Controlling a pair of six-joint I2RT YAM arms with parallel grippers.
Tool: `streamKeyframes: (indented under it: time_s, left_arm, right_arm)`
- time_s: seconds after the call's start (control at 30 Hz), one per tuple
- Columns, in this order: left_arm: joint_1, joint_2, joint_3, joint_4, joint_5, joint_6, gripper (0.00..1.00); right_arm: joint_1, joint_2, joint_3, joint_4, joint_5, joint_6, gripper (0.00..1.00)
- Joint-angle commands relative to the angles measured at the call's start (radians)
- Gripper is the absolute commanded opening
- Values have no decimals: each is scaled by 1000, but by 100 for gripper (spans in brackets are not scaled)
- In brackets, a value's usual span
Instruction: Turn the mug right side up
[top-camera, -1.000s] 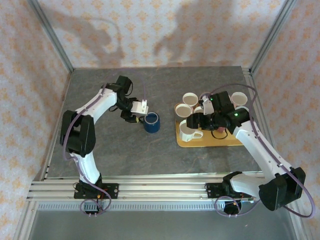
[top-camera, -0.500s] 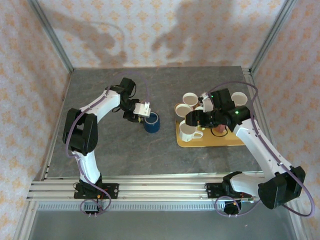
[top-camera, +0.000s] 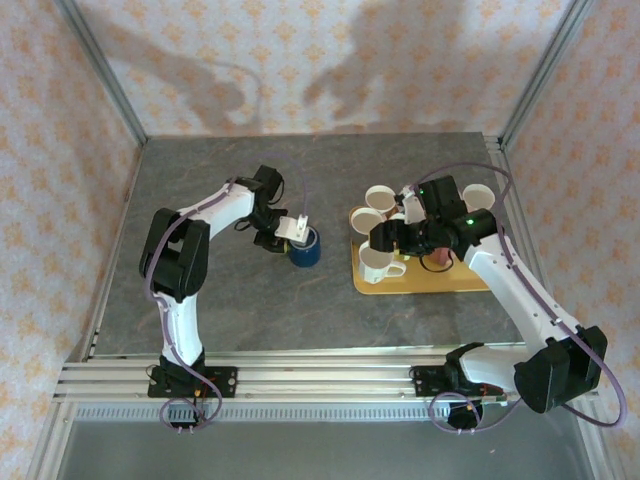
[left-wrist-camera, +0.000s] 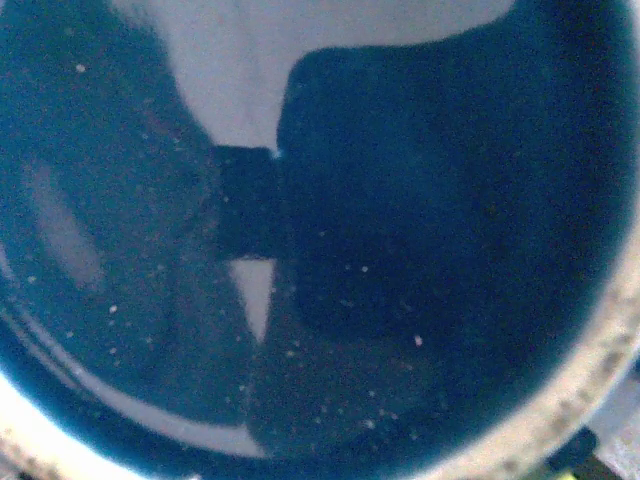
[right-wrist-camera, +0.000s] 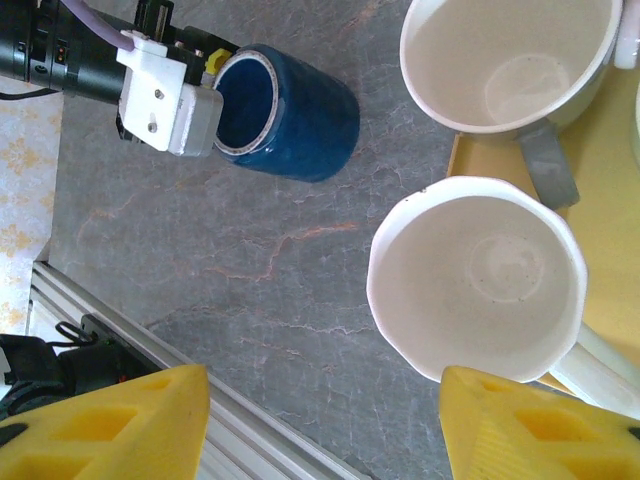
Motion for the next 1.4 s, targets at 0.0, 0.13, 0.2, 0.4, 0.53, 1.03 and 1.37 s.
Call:
streamKeyframes:
  time_s: [0.0,0.13,0.2,0.4,0.53,1.03,1.37]
  left_arm:
    - [-7,11,35,-30,-6,13,31]
    - [-7,12,53,-39,-5,8,30]
    - [-7,8,57,-42,-8,4,32]
    - [-7,-4,75,-74,-4,6,32]
    - [-7,2,77,-95,3,12,25]
    - [-10,32,74,-70,23,-70,1]
    - [-9,-62,-15,19,149,-288,0]
  right_arm:
    - [-11,6,32,-15,5,4,62]
    - [-11,10,29,-17,5,3,62]
    - [-12,13,27,-12,1,5,62]
    - [-13,25,24,-9,-5,7,61]
    - [-13,25,26,-11,-3,2,61]
    - [-17,15,38,-20,-1,3,61]
    - [-21,0,20,-3,-1,15,61]
